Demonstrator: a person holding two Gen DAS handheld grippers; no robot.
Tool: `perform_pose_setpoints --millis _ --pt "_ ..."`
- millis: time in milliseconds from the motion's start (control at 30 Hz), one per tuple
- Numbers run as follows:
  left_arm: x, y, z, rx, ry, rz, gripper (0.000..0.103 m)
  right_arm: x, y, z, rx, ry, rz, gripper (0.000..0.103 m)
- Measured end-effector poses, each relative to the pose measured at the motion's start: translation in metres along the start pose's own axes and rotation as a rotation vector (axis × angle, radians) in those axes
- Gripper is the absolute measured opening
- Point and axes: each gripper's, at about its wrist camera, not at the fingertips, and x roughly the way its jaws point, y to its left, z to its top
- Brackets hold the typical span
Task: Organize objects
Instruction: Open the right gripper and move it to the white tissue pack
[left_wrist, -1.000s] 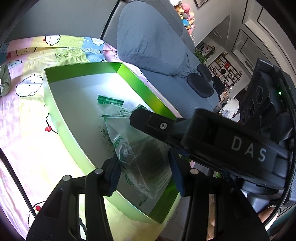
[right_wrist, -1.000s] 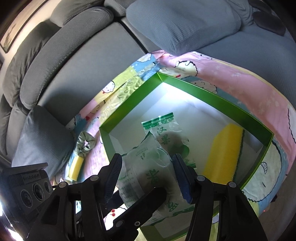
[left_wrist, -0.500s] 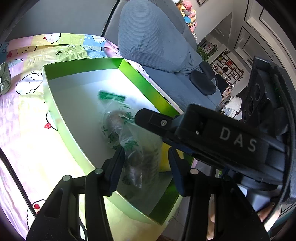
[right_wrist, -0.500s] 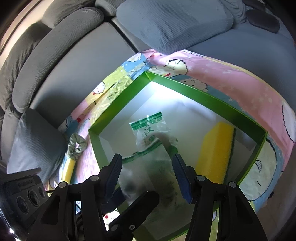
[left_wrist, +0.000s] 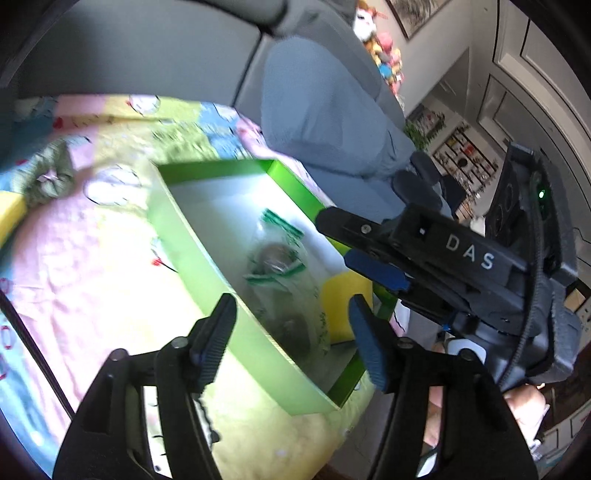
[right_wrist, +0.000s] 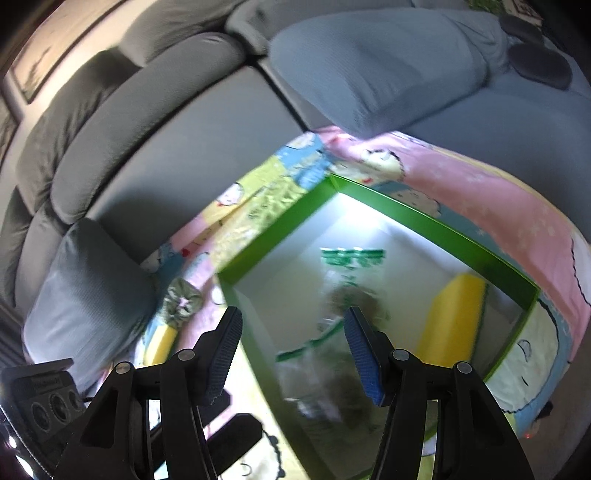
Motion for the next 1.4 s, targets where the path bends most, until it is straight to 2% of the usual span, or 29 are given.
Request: perform_pose_setpoints --millis 67,133,233,367,467,533,600,700,767,833,1033,1100,1167,1300,1333,1367,1400 --pt "-0.017 0.006 -0.001 -0.013 -0.043 0.034 0.074 -0.002 0.009 0.000 -0.029 -0.014 0.026 0.064" --pt "-0.033 0.015 -0.002 -0.027 -0.076 0.102 0.078 -0.003 0.021 -0.002 -0.060 -0.028 0.047 0.071" --pt "-0.062 0.040 -0.006 -0.101 -0.143 0.250 0.082 -0.003 0.042 -0.007 -0.112 -0.027 0.116 0.071" --pt "-0.098 0.081 -0.019 -0.233 -0.204 0.462 0.087 0.002 0.080 -0.018 -0.194 -0.010 0.236 0.071" --pt "-0.122 0.116 -0.028 -0.351 -0.204 0.610 0.087 0.013 0.114 -0.032 -0.258 0.023 0.323 0.071" --pt "-0.138 0.142 -0.035 -0.440 -0.196 0.691 0.087 0.025 0.138 -0.042 -0.297 0.062 0.375 0.071" --pt "-0.154 0.161 -0.044 -0.529 -0.210 0.737 0.087 0.043 0.163 -0.052 -0.342 0.117 0.382 0.071" --pt "-0.177 0.190 -0.059 -0.672 -0.243 0.733 0.087 0.072 0.200 -0.069 -0.443 0.182 0.344 0.071" --pt "-0.184 0.201 -0.064 -0.741 -0.261 0.758 0.087 0.090 0.223 -0.083 -0.513 0.213 0.348 0.071" --pt "-0.194 0.208 -0.069 -0.778 -0.272 0.788 0.087 0.109 0.242 -0.095 -0.565 0.253 0.358 0.065" --pt "-0.204 0.214 -0.074 -0.806 -0.296 0.801 0.087 0.157 0.274 -0.118 -0.626 0.291 0.306 0.065" --pt "-0.204 0.216 -0.076 -0.819 -0.290 0.819 0.087 0.167 0.278 -0.124 -0.643 0.299 0.311 0.065" --pt "-0.202 0.217 -0.076 -0.819 -0.285 0.807 0.087 0.175 0.283 -0.131 -0.664 0.304 0.316 0.065" --pt "-0.199 0.217 -0.074 -0.809 -0.279 0.779 0.087 0.192 0.287 -0.144 -0.736 0.295 0.202 0.065" --pt "-0.199 0.216 -0.074 -0.807 -0.278 0.780 0.087 0.196 0.286 -0.145 -0.728 0.305 0.202 0.065" --pt "-0.199 0.217 -0.074 -0.805 -0.277 0.780 0.087 0.198 0.285 -0.145 -0.715 0.318 0.221 0.062" --pt "-0.198 0.217 -0.074 -0.805 -0.275 0.781 0.087 0.199 0.284 -0.146 -0.711 0.326 0.231 0.051"
